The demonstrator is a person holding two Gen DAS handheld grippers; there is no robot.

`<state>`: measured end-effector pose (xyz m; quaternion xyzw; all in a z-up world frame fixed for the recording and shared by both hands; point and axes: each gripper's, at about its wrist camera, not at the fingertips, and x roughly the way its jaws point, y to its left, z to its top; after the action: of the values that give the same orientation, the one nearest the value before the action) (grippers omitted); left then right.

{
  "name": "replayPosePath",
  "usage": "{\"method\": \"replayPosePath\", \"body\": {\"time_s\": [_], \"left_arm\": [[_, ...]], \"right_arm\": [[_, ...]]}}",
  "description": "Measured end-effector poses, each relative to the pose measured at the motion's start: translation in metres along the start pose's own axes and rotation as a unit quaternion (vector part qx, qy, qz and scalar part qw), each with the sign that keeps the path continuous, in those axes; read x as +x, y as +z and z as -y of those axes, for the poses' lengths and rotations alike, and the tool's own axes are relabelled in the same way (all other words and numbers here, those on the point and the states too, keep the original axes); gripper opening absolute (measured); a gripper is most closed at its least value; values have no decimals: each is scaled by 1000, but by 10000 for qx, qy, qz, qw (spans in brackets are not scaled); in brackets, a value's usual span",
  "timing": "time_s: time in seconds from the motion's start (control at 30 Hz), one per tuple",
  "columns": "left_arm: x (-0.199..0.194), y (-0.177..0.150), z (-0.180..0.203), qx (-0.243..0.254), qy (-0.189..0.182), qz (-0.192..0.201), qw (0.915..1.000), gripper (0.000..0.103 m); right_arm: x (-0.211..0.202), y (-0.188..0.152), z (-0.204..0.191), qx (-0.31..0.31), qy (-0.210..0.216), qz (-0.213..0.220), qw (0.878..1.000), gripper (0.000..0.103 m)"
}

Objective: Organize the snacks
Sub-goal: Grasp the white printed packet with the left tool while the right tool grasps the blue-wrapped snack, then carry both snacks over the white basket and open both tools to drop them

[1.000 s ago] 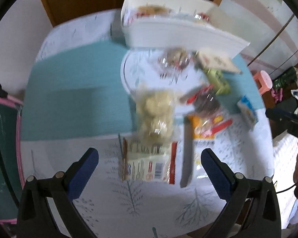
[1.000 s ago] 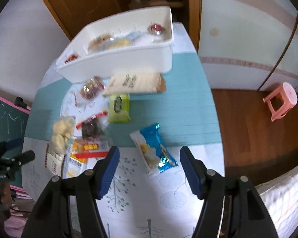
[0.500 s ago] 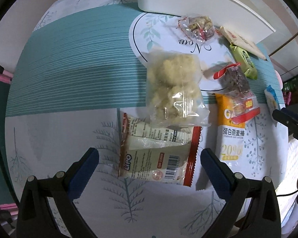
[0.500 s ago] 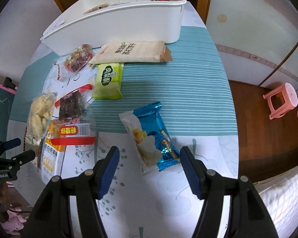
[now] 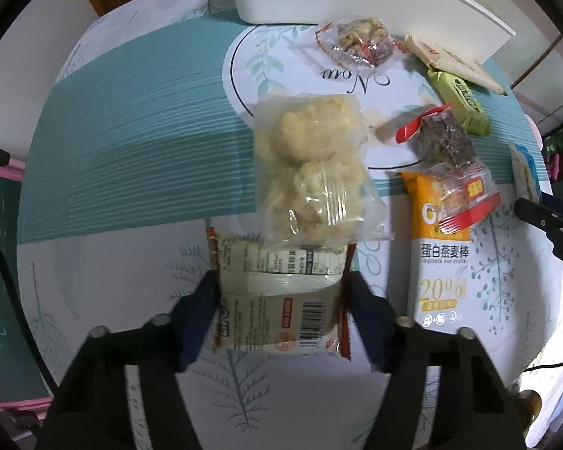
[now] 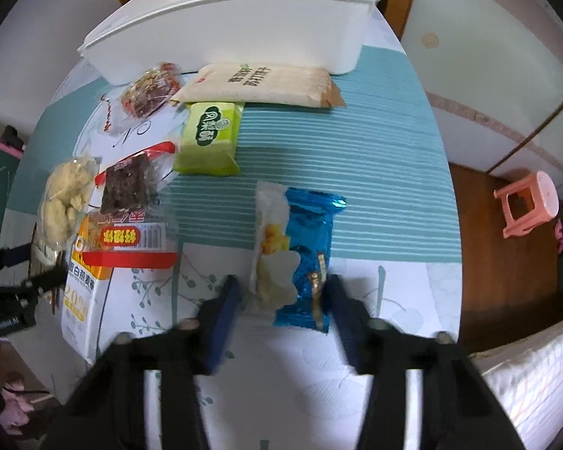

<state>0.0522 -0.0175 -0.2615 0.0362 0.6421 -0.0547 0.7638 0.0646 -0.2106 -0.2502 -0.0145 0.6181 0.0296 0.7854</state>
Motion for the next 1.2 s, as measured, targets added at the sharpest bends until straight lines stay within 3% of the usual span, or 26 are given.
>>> {"method": "replayPosePath", "body": {"time_s": [0.07,0.13,0.37,0.6,0.87,1.2], "left_arm": [[-3,1,2,-15,-24,47,10000,50],[-5,0,3,-23,-6,58,10000,50],[-31,-12,1,-142,-28,221,9997,50],[-107,5,7,90,-174,1002,9948,50],[-192,79,22,429,-339,1906,9802,50],[-262,190,21,563,-358,2591,9635,50]], "right_arm": [[-3,-1,-3,3,89,-2,10000,31],[-2,1,-1,-8,155,-21,9999,27],[-15,-1,-15,-30,458,28,9989,24],[-53,1,-34,-13,941,318,9951,24],[-116,53,-36,12,1350,960,9862,24],[-238,161,-29,-53,1237,2247,9665,25]]}}
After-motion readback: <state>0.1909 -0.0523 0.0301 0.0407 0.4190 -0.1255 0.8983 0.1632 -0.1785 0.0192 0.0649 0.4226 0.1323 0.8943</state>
